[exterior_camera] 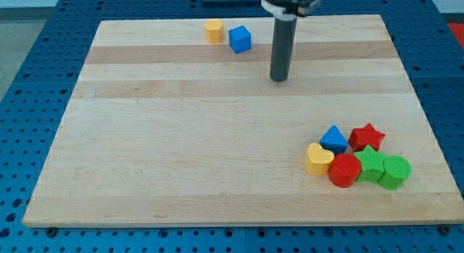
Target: Push the blue cube towards the blue triangle
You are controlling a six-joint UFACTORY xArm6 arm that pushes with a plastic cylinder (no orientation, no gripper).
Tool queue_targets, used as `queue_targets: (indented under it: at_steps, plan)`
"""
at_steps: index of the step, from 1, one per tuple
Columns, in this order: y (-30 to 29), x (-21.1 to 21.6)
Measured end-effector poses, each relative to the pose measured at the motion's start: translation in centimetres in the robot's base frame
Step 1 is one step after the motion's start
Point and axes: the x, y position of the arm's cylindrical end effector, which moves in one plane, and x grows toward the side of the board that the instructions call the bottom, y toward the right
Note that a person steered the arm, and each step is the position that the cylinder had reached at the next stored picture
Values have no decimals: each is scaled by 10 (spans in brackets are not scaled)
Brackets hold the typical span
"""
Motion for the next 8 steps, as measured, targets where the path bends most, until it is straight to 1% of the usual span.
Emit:
queue_targets:
  at_steps: [2, 3, 4, 5, 6, 8]
  plan:
    - [0, -81]
    - [0, -113]
    - [-17, -135]
    - [-46, -137]
    - [-62, -135]
    - [-73, -106]
